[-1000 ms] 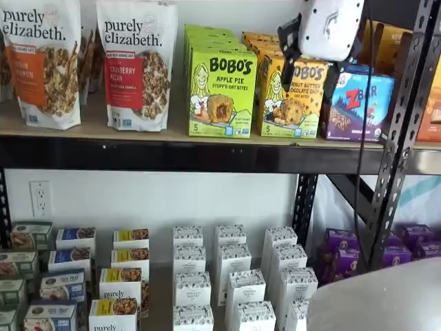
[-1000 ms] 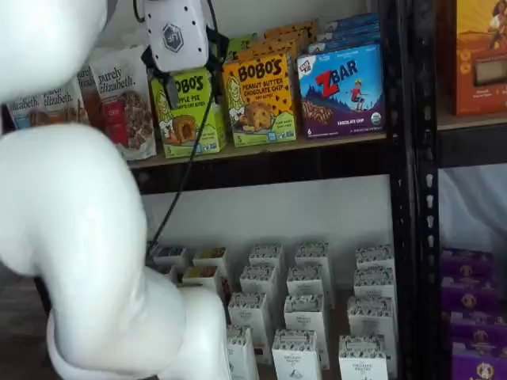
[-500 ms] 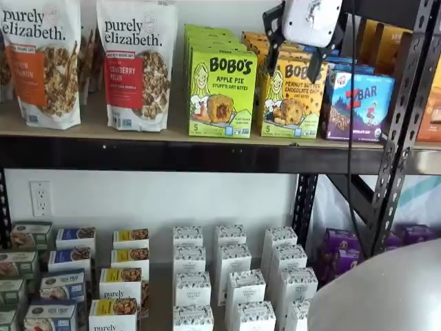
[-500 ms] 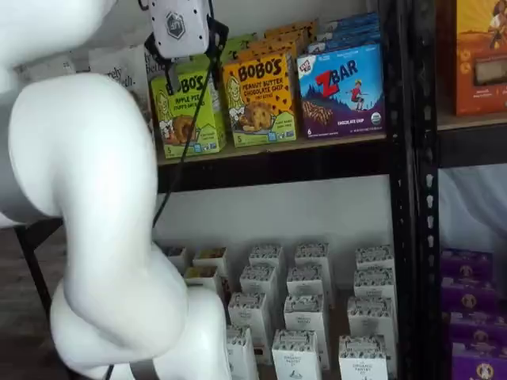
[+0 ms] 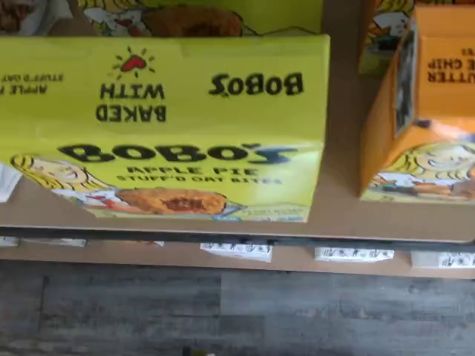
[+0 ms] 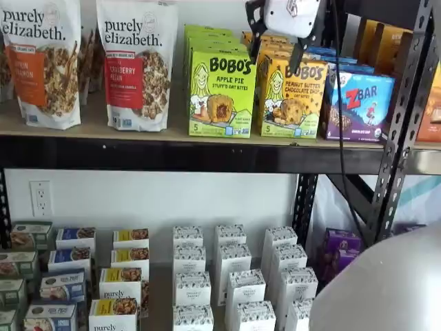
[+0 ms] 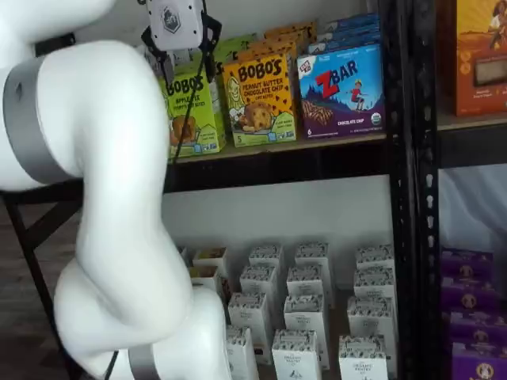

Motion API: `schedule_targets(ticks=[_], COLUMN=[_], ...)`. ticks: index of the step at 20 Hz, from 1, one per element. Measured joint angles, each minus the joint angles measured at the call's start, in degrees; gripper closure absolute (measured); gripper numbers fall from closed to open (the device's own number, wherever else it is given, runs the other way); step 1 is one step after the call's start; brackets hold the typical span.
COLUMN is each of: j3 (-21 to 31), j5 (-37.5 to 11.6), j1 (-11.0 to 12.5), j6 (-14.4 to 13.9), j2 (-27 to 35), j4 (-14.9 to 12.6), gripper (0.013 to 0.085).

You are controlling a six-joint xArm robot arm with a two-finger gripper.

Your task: Pick the green box on the top shelf, the fourth from the left

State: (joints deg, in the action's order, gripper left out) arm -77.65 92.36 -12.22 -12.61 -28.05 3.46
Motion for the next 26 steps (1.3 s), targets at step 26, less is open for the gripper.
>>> schedule_targets(ticks=[26], j3=[-11.3], j5=[-1.2], j1=[-4.1], j6=[-3.9], j2=[12.1], j4=[-1.8], gripper=[0.013])
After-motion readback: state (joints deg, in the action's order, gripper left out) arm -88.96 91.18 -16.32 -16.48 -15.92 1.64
